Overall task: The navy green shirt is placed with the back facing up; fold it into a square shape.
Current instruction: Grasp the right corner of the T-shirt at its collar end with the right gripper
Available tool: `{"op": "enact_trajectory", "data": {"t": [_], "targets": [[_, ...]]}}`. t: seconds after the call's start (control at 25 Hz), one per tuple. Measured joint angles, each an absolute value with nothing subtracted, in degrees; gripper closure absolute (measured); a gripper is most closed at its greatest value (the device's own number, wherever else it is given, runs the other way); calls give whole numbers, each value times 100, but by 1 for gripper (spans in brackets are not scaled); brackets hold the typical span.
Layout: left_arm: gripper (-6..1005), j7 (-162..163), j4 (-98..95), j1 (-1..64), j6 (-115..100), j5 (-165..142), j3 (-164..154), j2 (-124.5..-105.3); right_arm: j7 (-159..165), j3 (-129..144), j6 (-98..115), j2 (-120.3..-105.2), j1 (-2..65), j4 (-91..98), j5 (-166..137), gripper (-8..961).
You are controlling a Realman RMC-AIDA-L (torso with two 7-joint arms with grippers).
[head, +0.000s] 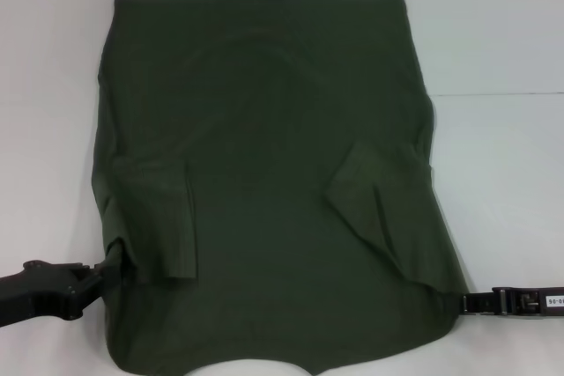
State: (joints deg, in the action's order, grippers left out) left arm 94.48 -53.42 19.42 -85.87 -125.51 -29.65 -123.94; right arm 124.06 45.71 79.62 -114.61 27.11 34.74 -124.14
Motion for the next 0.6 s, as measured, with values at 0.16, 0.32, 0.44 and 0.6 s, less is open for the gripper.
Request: {"op": "enact_trajectory", "data": {"t": [0.16,0.32,0.44,0.6], "targets": [[961,9448,-5358,1943,-8591,-12551,-2962,-12392,12404,4545,7940,-11486,2694,3481,-12419,528],[960,9461,-5376,1948,-8612,-12551,-2962,-12391,12377,4530,7925,-11497,2660,3481,-12405,705],[960,9479,-5378,1962,-8622,-12551,-2962,-12385,12351,4508,7864,-11508,2640,3481,-12391,829],[960,9574,-5372,1962,-8627,-12550,-2957,-12384,12183,4333,7821,-11566,2599,3460,-12385,917]]}}
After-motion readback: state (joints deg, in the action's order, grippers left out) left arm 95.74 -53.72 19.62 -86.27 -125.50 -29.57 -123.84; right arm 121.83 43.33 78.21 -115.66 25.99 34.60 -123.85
